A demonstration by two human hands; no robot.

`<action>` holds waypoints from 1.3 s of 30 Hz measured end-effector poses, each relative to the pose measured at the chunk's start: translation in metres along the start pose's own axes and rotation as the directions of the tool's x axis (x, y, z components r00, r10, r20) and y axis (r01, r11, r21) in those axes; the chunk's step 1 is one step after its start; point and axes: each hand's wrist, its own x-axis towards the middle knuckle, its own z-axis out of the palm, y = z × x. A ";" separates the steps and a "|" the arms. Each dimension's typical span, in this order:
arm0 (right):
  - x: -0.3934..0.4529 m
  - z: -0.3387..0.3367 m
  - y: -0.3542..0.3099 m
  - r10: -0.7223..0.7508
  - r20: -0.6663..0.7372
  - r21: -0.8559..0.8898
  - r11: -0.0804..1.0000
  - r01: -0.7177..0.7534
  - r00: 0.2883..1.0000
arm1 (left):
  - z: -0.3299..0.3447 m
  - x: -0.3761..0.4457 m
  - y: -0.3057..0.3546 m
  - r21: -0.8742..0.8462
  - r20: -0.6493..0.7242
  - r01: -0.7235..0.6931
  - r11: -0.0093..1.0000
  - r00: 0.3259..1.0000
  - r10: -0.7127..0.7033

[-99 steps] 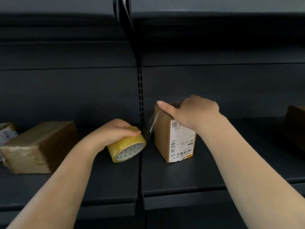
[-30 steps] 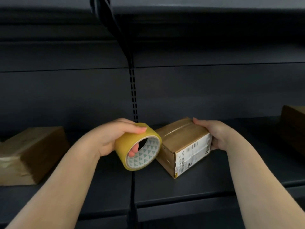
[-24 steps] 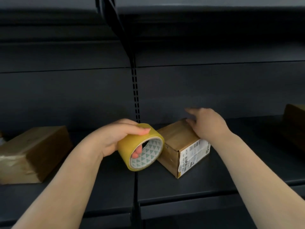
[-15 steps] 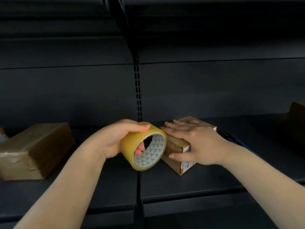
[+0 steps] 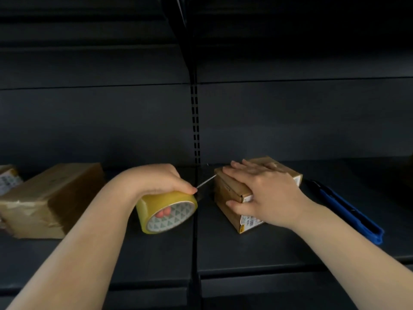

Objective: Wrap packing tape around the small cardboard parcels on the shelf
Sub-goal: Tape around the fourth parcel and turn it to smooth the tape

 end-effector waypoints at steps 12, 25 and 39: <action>0.042 -0.045 0.004 -0.224 0.535 0.008 0.966 0.260 0.815 | 0.004 0.003 -0.002 0.090 0.045 -0.111 0.990 0.993 0.107; 0.047 -0.047 -0.008 -0.307 0.471 0.164 0.951 0.260 0.827 | -0.018 -0.013 -0.048 -0.484 0.077 -0.341 0.806 0.901 0.427; 0.048 -0.054 0.004 -0.108 0.142 0.637 0.771 -0.008 0.984 | -0.046 -0.010 -0.004 -0.565 -0.165 -0.360 0.743 0.931 0.326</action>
